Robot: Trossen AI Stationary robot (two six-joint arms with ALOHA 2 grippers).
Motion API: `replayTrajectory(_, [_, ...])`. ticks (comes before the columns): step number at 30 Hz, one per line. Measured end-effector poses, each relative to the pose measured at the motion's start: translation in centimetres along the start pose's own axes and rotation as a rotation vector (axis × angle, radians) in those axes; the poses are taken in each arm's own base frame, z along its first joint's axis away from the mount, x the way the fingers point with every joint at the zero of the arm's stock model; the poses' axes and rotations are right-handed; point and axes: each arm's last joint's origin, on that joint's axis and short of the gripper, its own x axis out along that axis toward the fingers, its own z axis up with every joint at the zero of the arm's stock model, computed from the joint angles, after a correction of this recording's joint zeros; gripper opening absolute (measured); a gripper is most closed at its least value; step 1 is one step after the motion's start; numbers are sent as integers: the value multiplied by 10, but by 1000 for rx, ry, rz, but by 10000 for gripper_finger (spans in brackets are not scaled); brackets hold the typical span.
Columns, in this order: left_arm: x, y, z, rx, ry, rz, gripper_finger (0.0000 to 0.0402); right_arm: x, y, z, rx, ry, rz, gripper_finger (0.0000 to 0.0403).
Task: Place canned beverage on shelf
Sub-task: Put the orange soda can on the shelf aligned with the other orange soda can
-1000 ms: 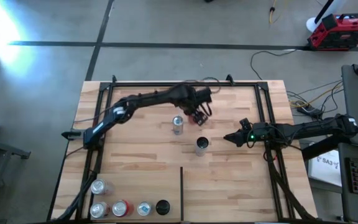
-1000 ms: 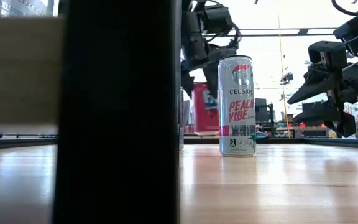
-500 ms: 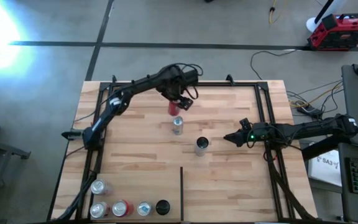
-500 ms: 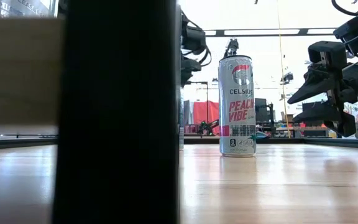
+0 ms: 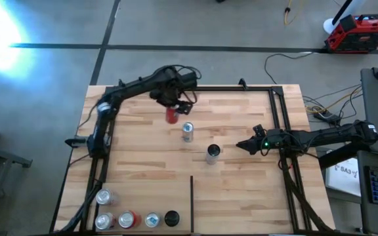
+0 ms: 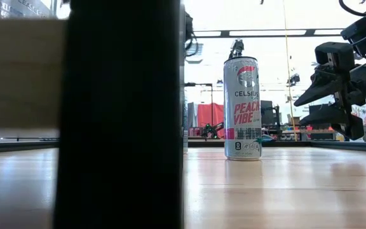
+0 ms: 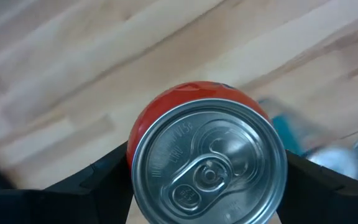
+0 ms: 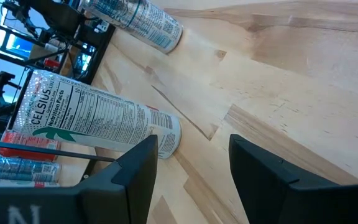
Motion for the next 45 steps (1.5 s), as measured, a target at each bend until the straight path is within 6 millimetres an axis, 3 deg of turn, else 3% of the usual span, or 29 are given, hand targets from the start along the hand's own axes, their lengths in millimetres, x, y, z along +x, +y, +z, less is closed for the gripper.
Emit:
replayTrajectory(6, [-2, 21, -55, -8, -13, -71, 281, 0, 0, 0, 0, 0, 0, 183])
replayTrajectory(13, [-3, 45, -140, 94, -81, -152, 281, 0, 0, 0, 0, 0, 0, 183])
replayTrajectory(18, [-5, 59, -188, 242, -91, -172, 281, 0, 0, 0, 0, 0, 0, 183])
replayTrajectory(26, [-2, 77, -248, 537, -54, -190, 281, 0, 0, 0, 0, 0, 0, 183])
replayTrajectory(35, [-6, 77, -296, 803, -36, -217, 281, 0, 0, 0, 0, 0, 0, 183])
replayTrajectory(45, [-20, 54, -319, 926, -110, -213, 291, 0, 0, 0, 0, 0, 0, 183])
